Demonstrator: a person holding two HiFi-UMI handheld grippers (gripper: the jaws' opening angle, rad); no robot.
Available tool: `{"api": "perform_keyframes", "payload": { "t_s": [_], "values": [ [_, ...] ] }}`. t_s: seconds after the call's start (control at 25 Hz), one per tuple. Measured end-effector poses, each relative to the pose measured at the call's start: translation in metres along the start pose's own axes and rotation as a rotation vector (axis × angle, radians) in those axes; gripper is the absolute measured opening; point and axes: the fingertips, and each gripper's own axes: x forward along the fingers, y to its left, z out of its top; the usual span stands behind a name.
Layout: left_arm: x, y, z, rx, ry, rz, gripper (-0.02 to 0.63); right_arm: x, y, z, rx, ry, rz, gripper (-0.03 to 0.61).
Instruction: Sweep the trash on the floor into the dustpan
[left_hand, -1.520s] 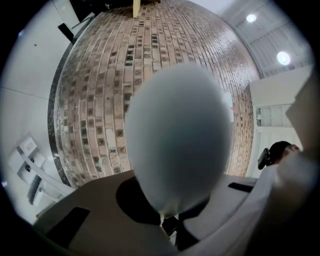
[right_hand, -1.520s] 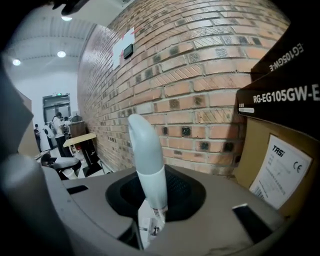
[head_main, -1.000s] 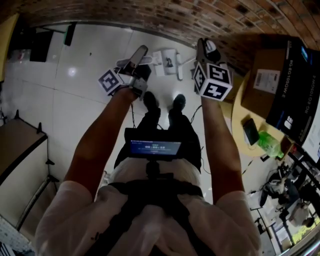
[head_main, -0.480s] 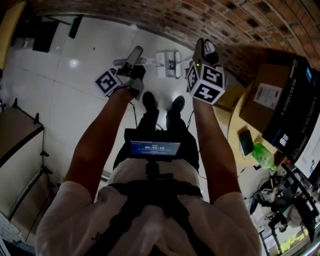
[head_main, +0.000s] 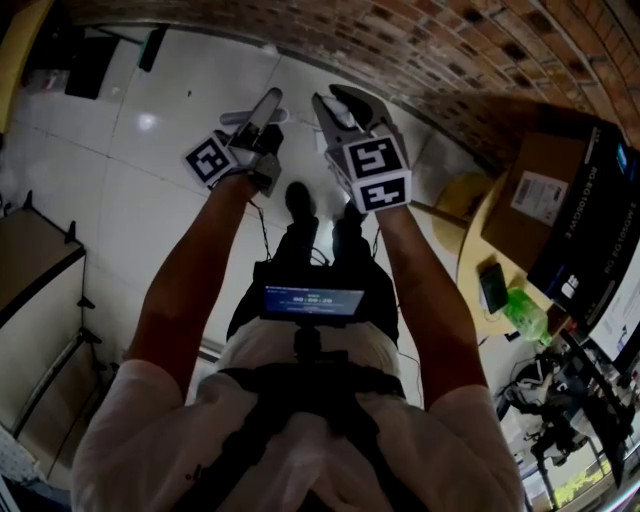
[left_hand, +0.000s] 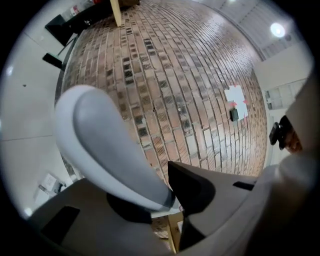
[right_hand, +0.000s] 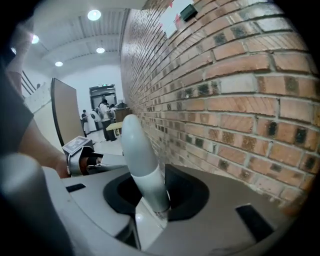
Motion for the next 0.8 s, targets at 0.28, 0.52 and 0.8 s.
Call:
{"api": "perform_keyframes", "payload": {
  "t_s": [0.28, 0.52, 0.8],
  "values": [
    [-0.007, 0.005, 0.002, 0.092, 0.061, -0.014, 0.127, 0.020, 0.021, 0.002, -0.032, 0.034, 0.147, 0.149],
    [-0.006, 0.001, 0.002, 0.082, 0.098, -0.065, 0.127, 0.036, 0.048, -0.005, -0.112, 0.093, 0.256, 0.256],
    [-0.009, 0.002, 0.004, 0.085, 0.115, -0.076, 0.121, 0.045, 0.055, -0.015, -0.422, 0.186, 0.234, 0.281]
  ]
}}
